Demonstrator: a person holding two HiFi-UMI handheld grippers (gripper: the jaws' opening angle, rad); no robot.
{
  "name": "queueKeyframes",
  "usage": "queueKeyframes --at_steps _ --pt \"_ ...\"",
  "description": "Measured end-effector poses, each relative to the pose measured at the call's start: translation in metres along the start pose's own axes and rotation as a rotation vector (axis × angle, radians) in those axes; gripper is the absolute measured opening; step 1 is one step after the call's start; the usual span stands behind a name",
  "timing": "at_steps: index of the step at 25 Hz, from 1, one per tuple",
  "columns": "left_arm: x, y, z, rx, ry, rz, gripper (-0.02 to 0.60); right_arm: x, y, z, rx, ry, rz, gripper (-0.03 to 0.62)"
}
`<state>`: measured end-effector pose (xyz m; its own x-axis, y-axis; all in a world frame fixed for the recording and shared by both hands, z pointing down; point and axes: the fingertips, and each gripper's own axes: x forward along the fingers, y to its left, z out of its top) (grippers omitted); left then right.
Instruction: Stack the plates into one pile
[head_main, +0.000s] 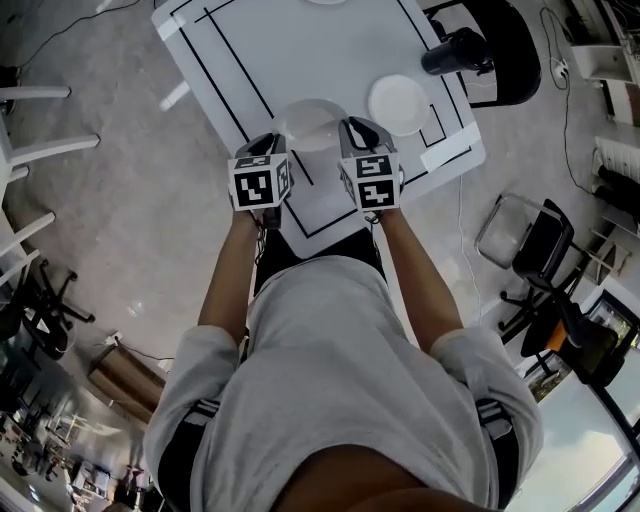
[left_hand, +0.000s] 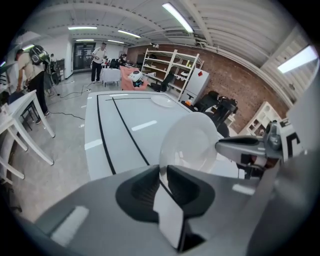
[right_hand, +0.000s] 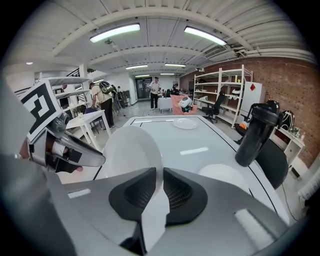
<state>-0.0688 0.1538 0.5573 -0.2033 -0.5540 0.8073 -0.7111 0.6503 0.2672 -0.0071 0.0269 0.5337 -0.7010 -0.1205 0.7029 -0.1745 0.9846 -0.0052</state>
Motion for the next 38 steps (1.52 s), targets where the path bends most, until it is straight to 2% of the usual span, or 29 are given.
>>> queueKeyframes --at_steps 5,12,22,38 --pt "0.007 -0.024 0.010 0.048 -0.013 -0.004 0.046 -0.009 -0.025 -0.009 0.027 0.001 -0.028 0.048" --pt "0.015 -0.052 0.022 0.072 -0.010 -0.021 0.044 -0.026 -0.051 -0.014 0.056 -0.020 -0.060 0.044" --pt "0.032 -0.104 0.028 0.140 0.001 -0.078 0.043 -0.051 -0.097 -0.033 0.094 -0.017 -0.126 0.042" --pt "0.052 -0.157 0.039 0.194 0.018 -0.097 0.043 -0.068 -0.149 -0.046 0.144 -0.016 -0.154 0.041"
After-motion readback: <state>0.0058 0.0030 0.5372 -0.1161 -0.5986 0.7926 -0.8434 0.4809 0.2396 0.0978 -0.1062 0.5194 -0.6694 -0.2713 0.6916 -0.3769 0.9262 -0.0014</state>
